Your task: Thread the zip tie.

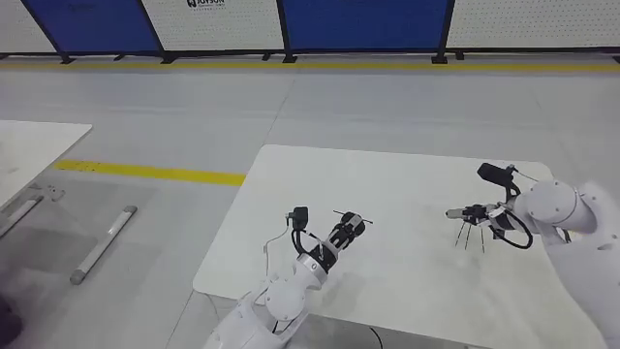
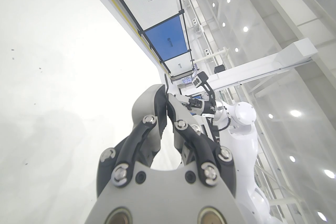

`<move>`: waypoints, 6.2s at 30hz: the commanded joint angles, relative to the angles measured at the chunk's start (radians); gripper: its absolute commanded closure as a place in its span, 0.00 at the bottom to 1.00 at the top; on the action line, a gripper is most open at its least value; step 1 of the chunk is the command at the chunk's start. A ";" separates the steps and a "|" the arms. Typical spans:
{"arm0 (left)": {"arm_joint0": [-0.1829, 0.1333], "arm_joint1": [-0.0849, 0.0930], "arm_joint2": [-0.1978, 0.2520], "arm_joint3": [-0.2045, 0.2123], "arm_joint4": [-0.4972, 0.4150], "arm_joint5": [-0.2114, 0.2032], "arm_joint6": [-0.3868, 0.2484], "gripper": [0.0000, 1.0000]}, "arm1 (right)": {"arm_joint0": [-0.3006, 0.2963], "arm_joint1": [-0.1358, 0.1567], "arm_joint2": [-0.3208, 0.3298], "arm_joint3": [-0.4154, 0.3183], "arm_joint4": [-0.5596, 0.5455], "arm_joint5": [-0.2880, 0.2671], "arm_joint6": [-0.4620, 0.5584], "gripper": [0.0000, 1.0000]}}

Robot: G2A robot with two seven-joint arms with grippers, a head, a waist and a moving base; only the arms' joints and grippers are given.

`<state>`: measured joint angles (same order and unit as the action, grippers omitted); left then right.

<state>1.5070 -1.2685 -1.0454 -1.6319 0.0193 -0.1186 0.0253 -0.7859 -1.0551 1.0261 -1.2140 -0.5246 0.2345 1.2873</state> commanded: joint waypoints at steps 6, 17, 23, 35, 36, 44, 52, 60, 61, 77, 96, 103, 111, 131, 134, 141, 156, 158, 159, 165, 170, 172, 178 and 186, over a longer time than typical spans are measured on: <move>0.000 0.000 0.000 0.000 0.000 0.000 0.000 1.00 | -0.003 0.001 -0.013 0.017 -0.020 -0.160 -0.060 0.00; 0.000 0.000 0.000 0.000 0.000 0.000 0.000 1.00 | -0.019 -0.001 -0.020 0.011 -0.030 -0.156 -0.094 0.00; 0.000 0.000 0.000 0.000 0.000 0.000 0.000 1.00 | -0.071 0.013 0.025 -0.028 0.005 -0.272 -0.153 0.00; 0.000 0.000 0.000 0.000 0.000 0.000 0.000 1.00 | -0.030 0.013 0.036 0.049 0.038 -0.235 -0.083 0.59; 0.000 0.000 0.000 0.000 0.000 0.000 0.000 1.00 | -0.025 0.012 0.033 0.056 0.039 -0.229 -0.083 0.59; 0.000 0.000 0.000 0.000 0.000 0.000 0.000 1.00 | 0.002 0.000 0.003 0.105 0.037 -0.180 -0.073 0.75; 0.000 0.000 0.000 0.000 0.000 0.000 0.000 1.00 | -0.005 0.003 0.011 0.113 0.028 -0.140 -0.085 0.77; 0.000 0.000 0.000 0.000 0.000 0.000 0.000 1.00 | -0.020 0.007 0.017 0.086 0.001 -0.085 -0.085 0.80; 0.000 0.000 0.000 0.000 0.000 0.000 0.000 1.00 | -0.020 0.006 0.014 0.085 -0.002 -0.079 -0.083 0.80; 0.000 0.000 0.000 0.000 0.000 0.000 0.000 1.00 | 0.081 -0.037 -0.086 0.210 -0.015 -0.030 -0.048 0.79; 0.000 0.000 0.000 0.000 0.000 0.000 0.000 1.00 | 0.179 -0.098 -0.181 0.379 -0.004 -0.041 -0.054 0.83; 0.000 0.000 0.000 0.000 0.000 0.000 0.000 1.00 | 0.206 -0.118 -0.203 0.430 -0.003 -0.046 -0.058 0.80; 0.000 0.000 0.000 0.000 0.000 0.000 0.000 1.00 | 0.240 -0.145 -0.234 0.489 -0.002 -0.051 -0.058 0.80; 0.000 0.000 0.000 0.000 0.000 0.000 0.000 1.00 | 0.331 -0.232 -0.307 0.695 0.005 -0.074 -0.077 1.00; 0.000 0.000 0.000 0.000 0.000 0.000 0.000 1.00 | 0.337 -0.239 -0.308 0.713 0.007 -0.090 -0.081 1.00; 0.000 0.000 0.000 0.000 0.000 0.000 0.000 1.00 | 0.322 -0.232 -0.297 0.695 0.000 -0.146 -0.085 1.00; 0.000 0.000 0.000 0.000 0.000 0.000 0.000 1.00 | 0.150 -0.108 -0.125 0.373 -0.053 -0.121 -0.082 1.00; 0.000 0.000 0.000 0.000 0.000 0.000 0.000 1.00 | 0.105 -0.085 -0.083 0.298 -0.059 -0.114 -0.075 1.00; 0.000 0.000 0.000 0.000 0.000 0.000 0.000 1.00 | 0.085 -0.075 -0.063 0.266 -0.065 -0.109 -0.072 1.00; 0.000 0.000 0.000 0.000 0.000 0.000 0.000 1.00 | -0.064 -0.017 0.083 0.053 -0.066 -0.105 -0.094 1.00; 0.000 0.000 0.000 0.000 0.000 0.000 0.000 1.00 | -0.188 0.015 0.195 -0.095 -0.056 -0.115 -0.158 1.00; 0.000 0.000 0.000 0.000 0.000 0.000 0.000 1.00 | -0.228 0.023 0.230 -0.141 -0.051 -0.126 -0.188 1.00; 0.000 0.000 0.000 0.000 0.000 0.000 0.000 1.00 | -0.329 0.040 0.298 -0.245 -0.056 -0.141 -0.236 1.00; 0.000 0.000 0.000 0.000 0.000 0.000 0.000 1.00 | -0.341 0.042 0.300 -0.257 -0.067 -0.135 -0.256 1.00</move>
<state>1.5070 -1.2685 -1.0454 -1.6319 0.0193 -0.1186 0.0253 -1.1267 -1.0132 1.3263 -1.4711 -0.5920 0.0999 1.0300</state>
